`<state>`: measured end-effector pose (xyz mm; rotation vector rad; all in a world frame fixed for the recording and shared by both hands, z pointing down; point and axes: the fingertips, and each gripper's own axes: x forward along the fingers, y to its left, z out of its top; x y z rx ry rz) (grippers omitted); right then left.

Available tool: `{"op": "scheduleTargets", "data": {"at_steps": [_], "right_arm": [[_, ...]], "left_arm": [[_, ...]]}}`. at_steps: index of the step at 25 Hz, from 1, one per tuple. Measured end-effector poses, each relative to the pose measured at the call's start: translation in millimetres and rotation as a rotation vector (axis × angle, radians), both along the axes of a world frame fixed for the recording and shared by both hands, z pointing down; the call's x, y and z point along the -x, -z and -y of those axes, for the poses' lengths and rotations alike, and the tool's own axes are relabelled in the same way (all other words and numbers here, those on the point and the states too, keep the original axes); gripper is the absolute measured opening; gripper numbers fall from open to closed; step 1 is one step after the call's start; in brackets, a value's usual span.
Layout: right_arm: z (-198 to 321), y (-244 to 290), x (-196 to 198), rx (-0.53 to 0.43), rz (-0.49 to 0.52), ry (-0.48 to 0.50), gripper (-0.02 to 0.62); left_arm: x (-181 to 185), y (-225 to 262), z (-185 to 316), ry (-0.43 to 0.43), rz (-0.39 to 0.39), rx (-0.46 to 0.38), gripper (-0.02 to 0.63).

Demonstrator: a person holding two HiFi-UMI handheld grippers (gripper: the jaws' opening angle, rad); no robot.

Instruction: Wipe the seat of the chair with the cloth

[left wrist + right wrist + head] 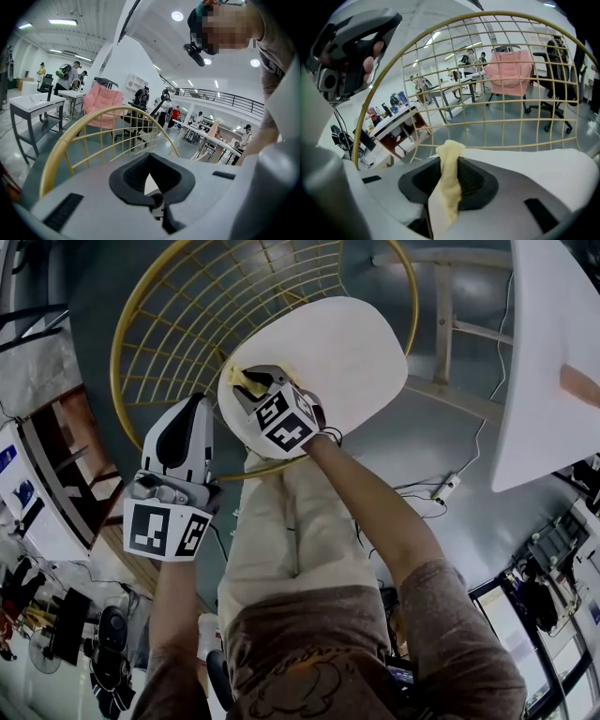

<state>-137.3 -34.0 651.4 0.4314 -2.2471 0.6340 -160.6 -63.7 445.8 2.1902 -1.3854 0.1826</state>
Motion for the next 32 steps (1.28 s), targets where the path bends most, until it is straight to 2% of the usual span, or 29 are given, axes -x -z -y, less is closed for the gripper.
{"op": "scheduleTargets", "data": {"at_steps": [6, 13, 24, 32], "right_arm": [[-28, 14, 26, 0.05, 0.083, 0.035, 0.12], [-21, 37, 2, -0.002, 0.142, -0.033, 0.12], [28, 61, -116, -0.099, 0.109, -0.306, 0.12], [78, 96, -244, -0.211, -0.032, -0.582, 0.12]], "left_arm": [[6, -1, -1, 0.013, -0.003, 0.002, 0.003], [5, 1, 0, 0.027, -0.012, -0.003, 0.003], [-8, 5, 0, 0.003, -0.01, -0.006, 0.003], [-15, 8, 3, -0.011, -0.008, -0.008, 0.003]]}}
